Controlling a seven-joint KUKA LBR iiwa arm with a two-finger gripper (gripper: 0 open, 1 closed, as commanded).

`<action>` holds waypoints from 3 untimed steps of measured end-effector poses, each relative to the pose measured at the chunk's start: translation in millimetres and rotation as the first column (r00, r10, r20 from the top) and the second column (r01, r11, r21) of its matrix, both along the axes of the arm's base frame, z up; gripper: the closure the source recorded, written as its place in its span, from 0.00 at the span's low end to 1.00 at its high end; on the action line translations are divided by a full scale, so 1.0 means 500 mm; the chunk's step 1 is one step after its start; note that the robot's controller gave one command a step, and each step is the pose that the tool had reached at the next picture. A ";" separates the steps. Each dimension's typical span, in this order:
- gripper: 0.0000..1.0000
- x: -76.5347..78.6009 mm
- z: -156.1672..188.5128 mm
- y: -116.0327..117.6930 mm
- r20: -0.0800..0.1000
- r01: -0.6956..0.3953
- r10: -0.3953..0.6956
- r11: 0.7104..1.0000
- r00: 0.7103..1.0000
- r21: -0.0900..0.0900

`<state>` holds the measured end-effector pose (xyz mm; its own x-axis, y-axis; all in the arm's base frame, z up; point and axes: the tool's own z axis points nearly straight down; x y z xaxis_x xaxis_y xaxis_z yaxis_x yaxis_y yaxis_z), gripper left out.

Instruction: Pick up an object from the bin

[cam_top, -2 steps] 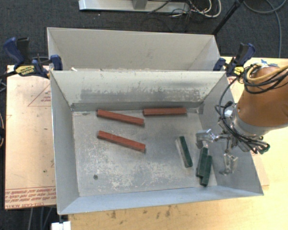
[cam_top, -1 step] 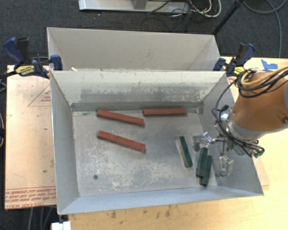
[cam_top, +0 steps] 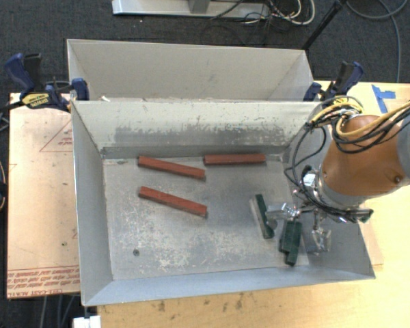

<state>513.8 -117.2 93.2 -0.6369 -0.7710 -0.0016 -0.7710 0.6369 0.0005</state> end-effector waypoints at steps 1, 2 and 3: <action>1.00 0.010 -0.041 0.000 0.004 -0.114 0.114 0.993 0.993 0.001; 1.00 0.010 -0.041 0.000 0.004 -0.114 0.114 0.993 0.993 0.001; 1.00 0.008 -0.035 0.000 0.001 -0.114 0.114 0.993 0.993 0.002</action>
Offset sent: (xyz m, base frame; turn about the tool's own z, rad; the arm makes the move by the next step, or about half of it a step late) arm 0.0000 0.0000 0.0000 0.0000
